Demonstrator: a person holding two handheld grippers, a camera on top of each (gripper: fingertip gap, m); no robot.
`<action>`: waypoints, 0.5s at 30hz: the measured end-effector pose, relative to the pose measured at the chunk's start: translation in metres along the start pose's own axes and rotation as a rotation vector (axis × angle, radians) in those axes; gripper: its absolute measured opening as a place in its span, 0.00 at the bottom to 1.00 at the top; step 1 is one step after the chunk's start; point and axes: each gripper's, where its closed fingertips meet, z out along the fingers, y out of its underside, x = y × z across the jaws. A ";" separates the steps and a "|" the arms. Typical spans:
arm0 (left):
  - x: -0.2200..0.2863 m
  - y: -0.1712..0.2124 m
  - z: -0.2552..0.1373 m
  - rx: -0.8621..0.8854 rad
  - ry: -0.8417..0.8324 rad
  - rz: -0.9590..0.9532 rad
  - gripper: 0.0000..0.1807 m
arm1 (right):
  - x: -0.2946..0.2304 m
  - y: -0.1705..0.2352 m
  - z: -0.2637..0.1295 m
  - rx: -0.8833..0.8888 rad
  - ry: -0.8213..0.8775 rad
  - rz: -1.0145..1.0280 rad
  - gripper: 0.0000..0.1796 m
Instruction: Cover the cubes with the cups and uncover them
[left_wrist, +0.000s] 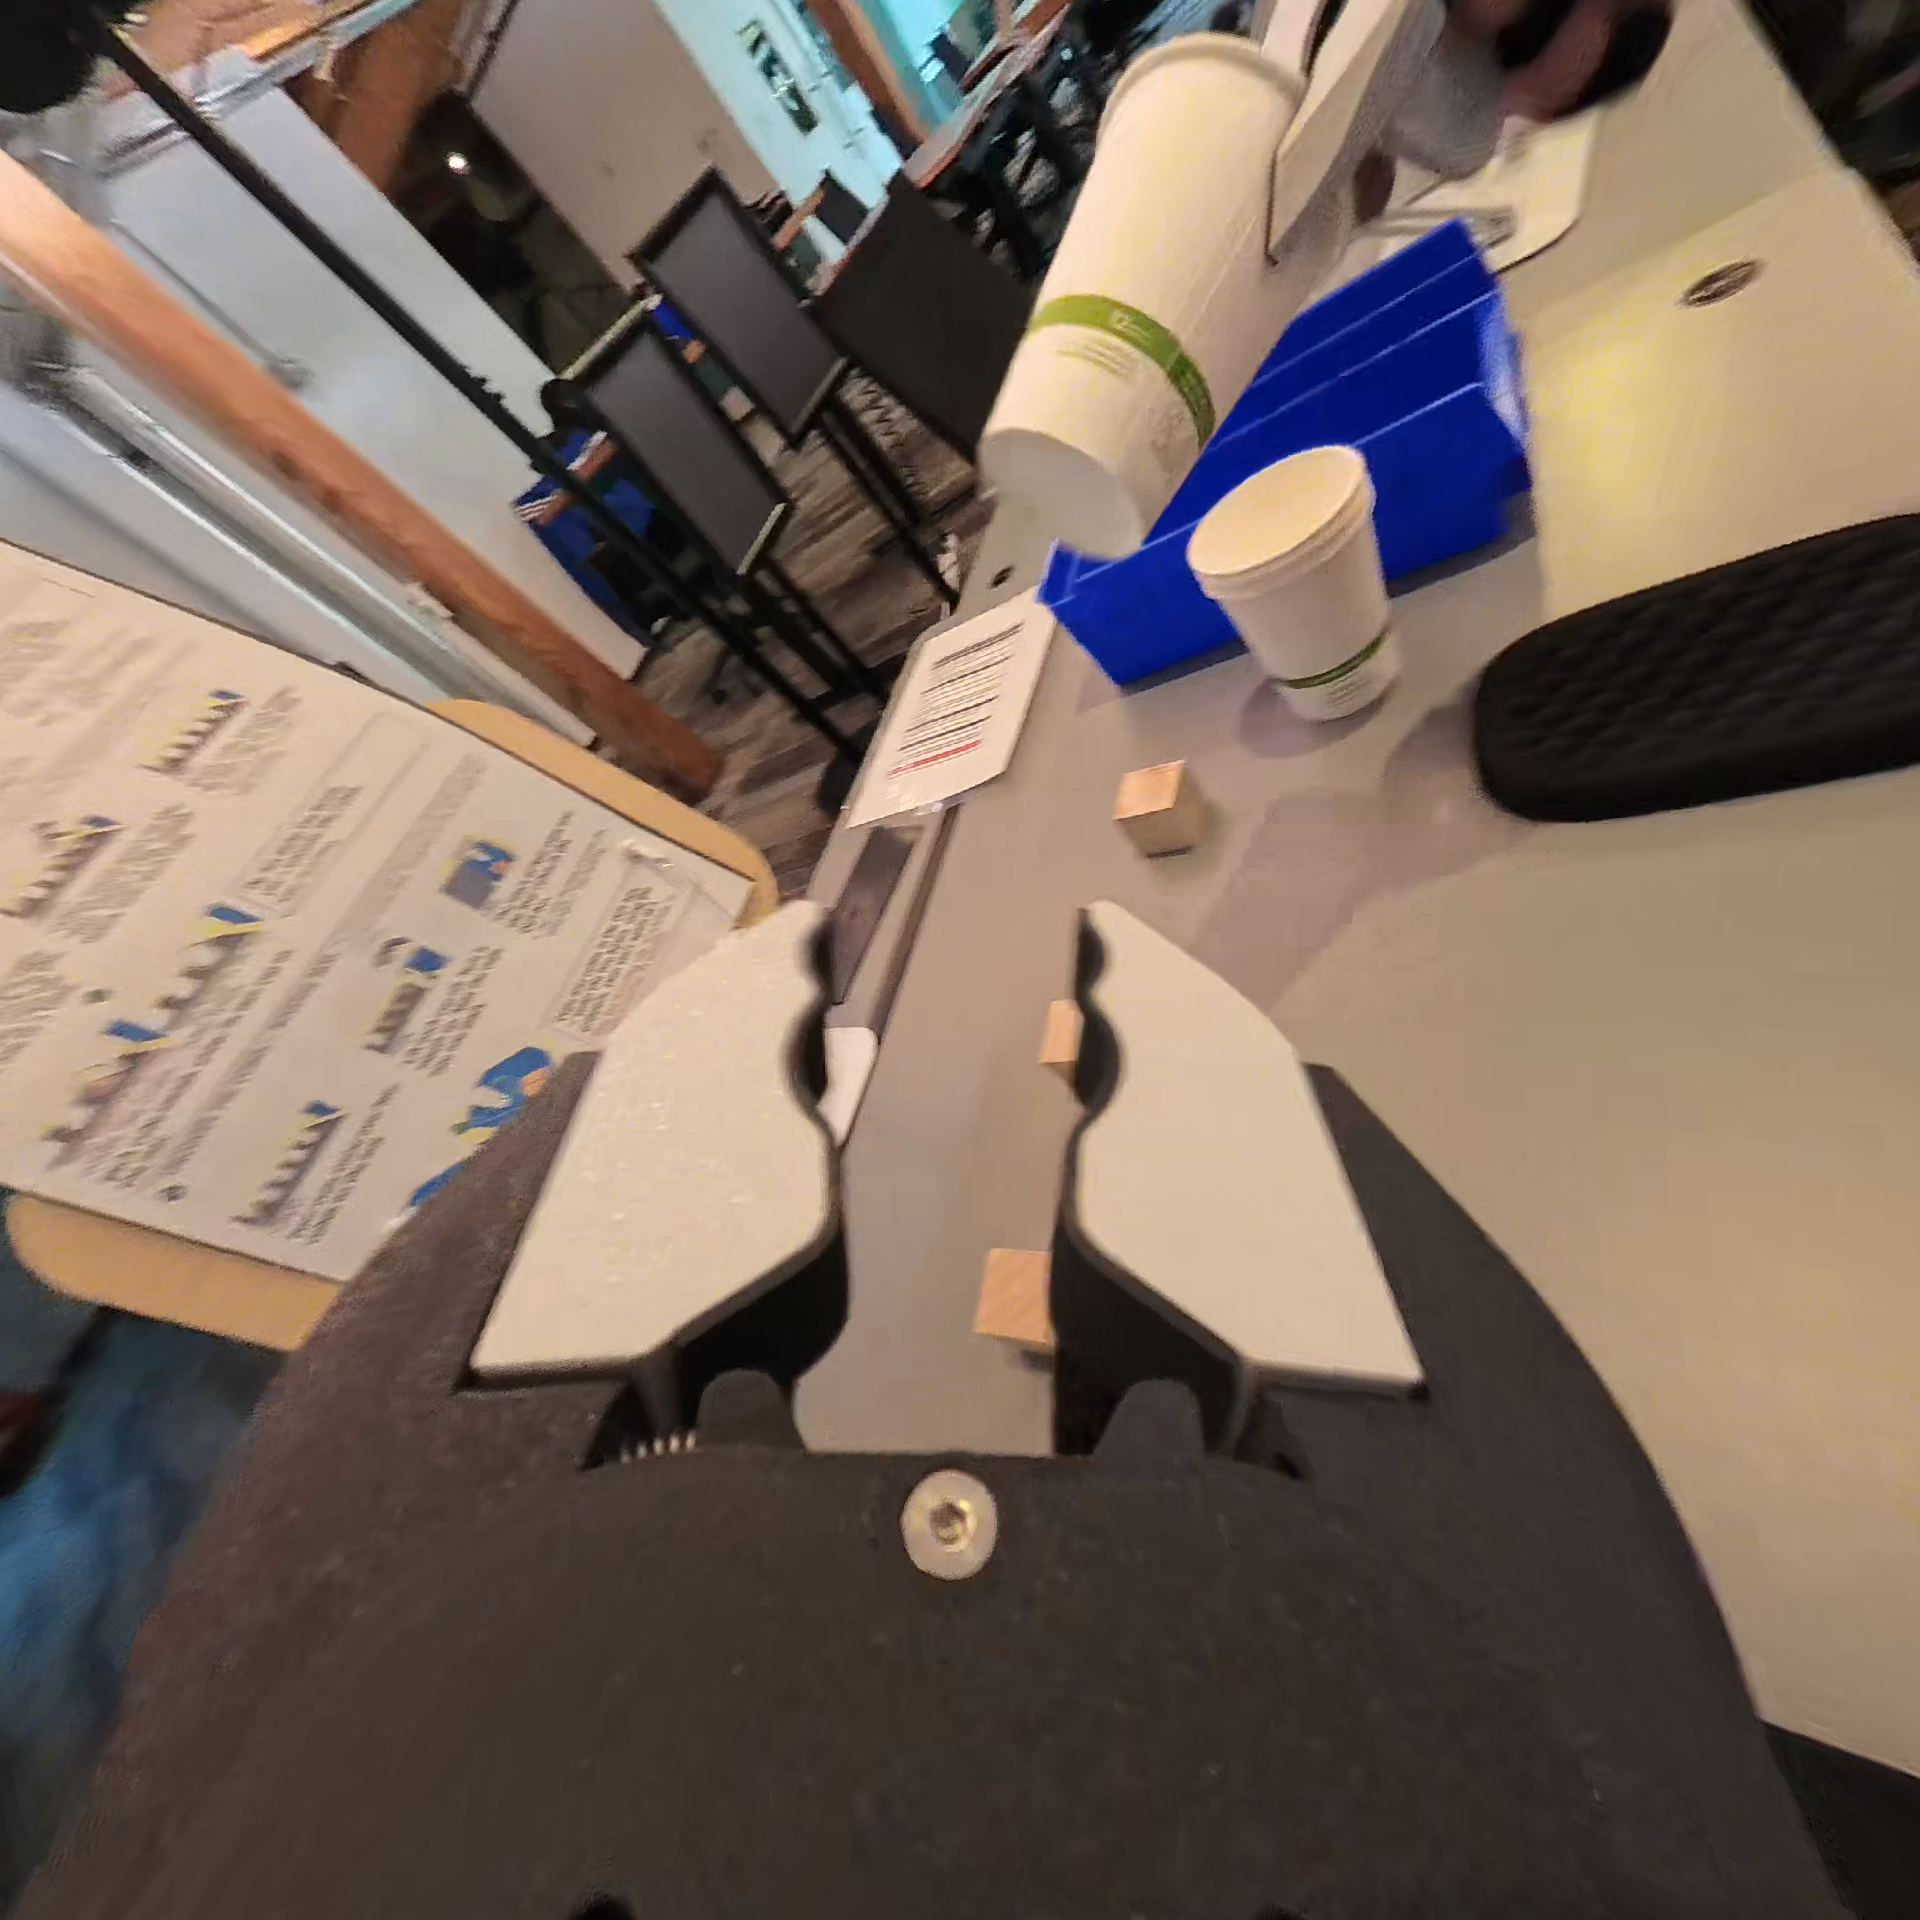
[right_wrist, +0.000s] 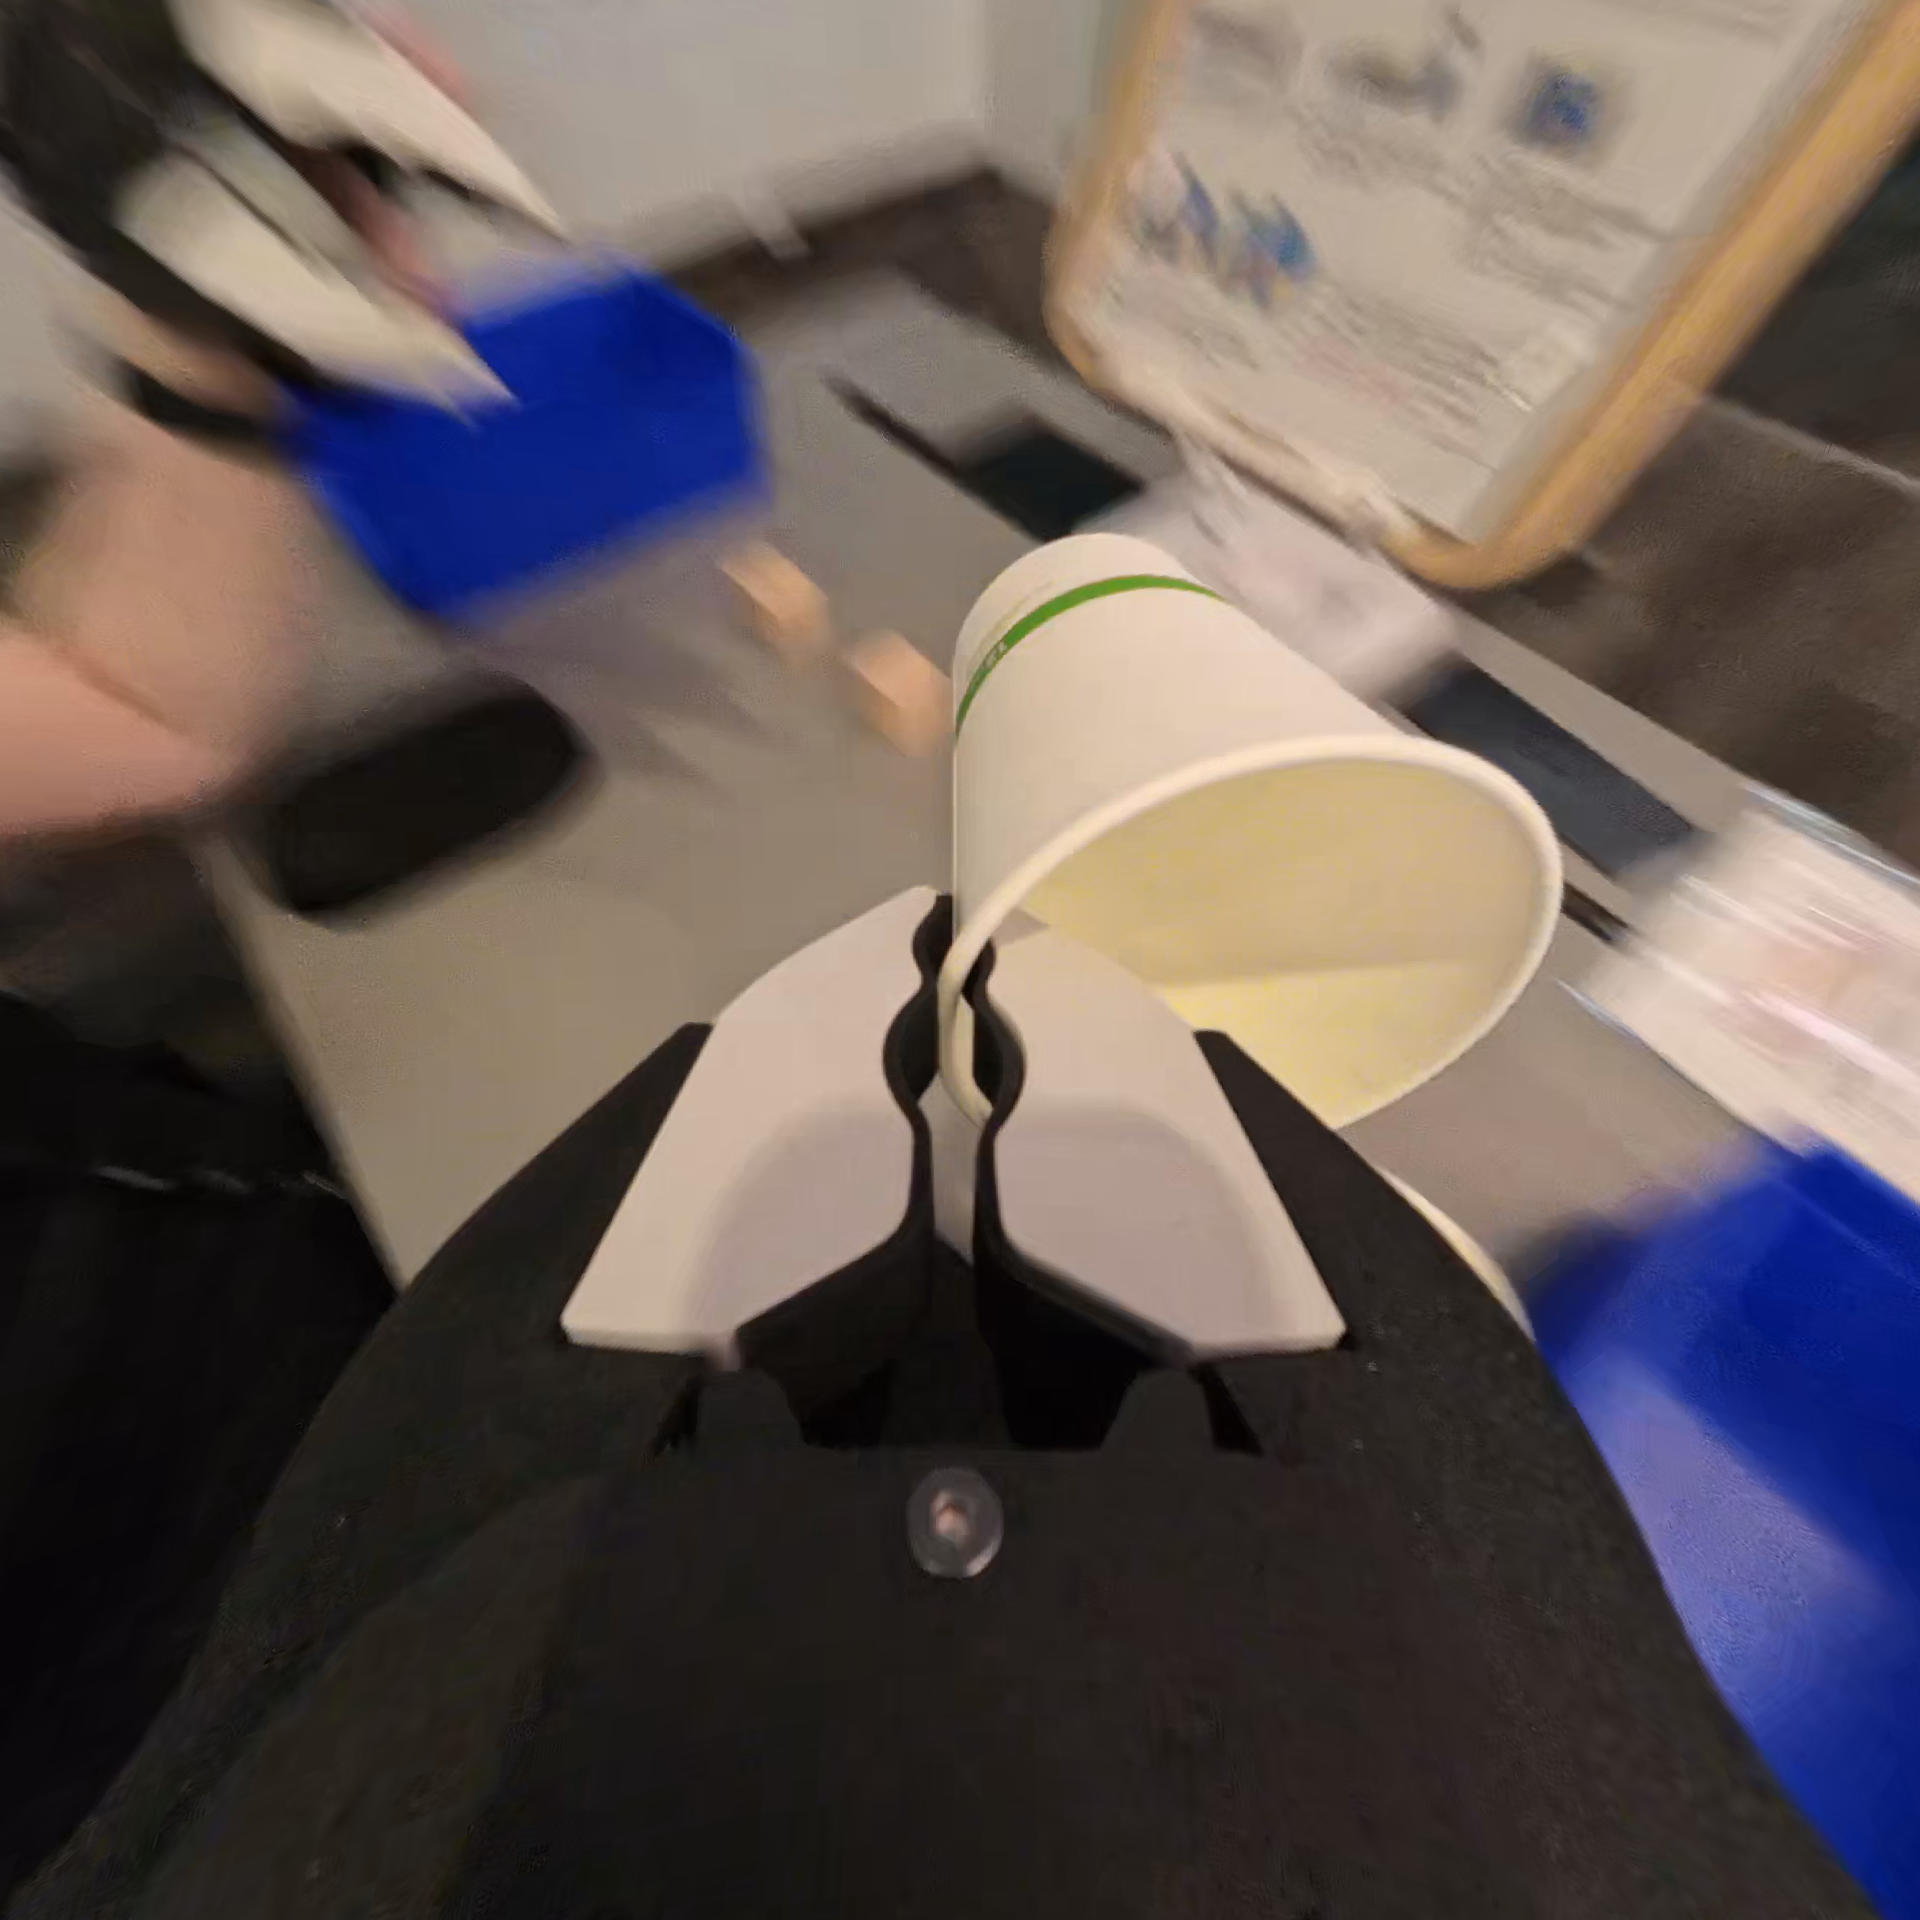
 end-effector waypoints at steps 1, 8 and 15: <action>-0.003 -0.005 -0.001 0.004 -0.002 0.020 0.07 | 0.024 0.013 -0.013 -0.159 0.113 -0.039 0.00; -0.012 -0.047 0.003 0.165 -0.030 -0.045 0.00 | 0.076 0.078 -0.040 -0.890 0.179 -0.084 0.00; -0.015 -0.010 0.017 0.045 -0.040 -0.070 0.00 | 0.087 0.114 -0.022 -1.118 0.125 -0.061 0.00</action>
